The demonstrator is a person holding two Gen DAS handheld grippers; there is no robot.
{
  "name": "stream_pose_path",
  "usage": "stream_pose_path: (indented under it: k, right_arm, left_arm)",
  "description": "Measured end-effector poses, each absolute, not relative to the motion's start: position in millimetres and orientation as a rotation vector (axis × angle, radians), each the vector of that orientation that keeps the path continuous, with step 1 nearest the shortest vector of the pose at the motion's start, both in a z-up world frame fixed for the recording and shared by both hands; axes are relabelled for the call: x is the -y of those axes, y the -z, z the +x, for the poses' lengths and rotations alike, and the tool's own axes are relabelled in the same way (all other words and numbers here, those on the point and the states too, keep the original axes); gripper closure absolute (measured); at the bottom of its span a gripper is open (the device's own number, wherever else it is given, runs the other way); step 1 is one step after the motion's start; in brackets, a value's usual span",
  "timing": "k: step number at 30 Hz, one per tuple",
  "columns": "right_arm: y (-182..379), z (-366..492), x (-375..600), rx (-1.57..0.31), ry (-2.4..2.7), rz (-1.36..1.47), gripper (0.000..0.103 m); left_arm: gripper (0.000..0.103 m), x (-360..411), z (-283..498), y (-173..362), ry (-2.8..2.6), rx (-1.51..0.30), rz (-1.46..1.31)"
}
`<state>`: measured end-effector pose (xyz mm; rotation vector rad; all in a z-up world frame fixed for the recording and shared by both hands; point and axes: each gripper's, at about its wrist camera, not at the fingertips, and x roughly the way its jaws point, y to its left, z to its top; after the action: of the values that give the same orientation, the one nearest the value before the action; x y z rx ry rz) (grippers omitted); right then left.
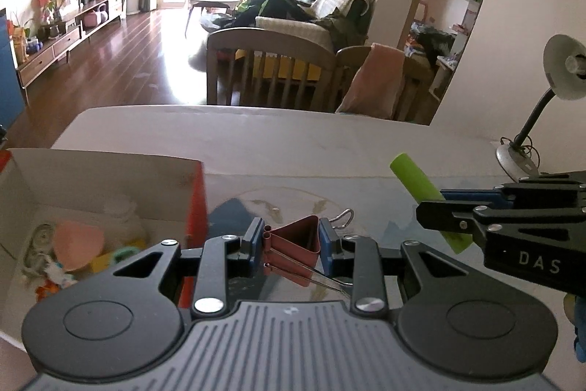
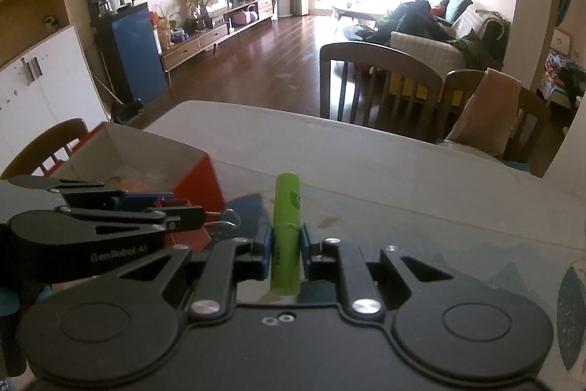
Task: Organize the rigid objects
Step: 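Carry the binder clip in left tool and highlighter in right tool over the box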
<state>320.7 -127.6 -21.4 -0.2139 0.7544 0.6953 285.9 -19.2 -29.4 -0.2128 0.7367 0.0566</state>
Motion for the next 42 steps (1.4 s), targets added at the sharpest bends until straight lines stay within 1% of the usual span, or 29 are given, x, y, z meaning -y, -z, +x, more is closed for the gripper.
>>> stream_pose_path:
  k: [11, 22, 31, 42]
  right_arm:
    - [6, 287, 73, -0.73, -0.728, -0.221, 0.087]
    - [9, 265, 12, -0.736, -0.755, -0.243, 0.087]
    - [28, 260, -27, -0.768, -0.731, -0.268, 0.087]
    - [67, 267, -71, -0.845, -0.732, -0.33, 0.087]
  left_arm:
    - [0.073, -45, 256, 8, -0.084, -0.703, -0.221]
    - [0.073, -118, 231, 2, -0.136, -0.692, -0.23]
    - [0.073, -172, 228, 17, -0.175, -0.721, -0.231]
    - [0.073, -211, 248, 62, -0.203, -0.811, -0.195]
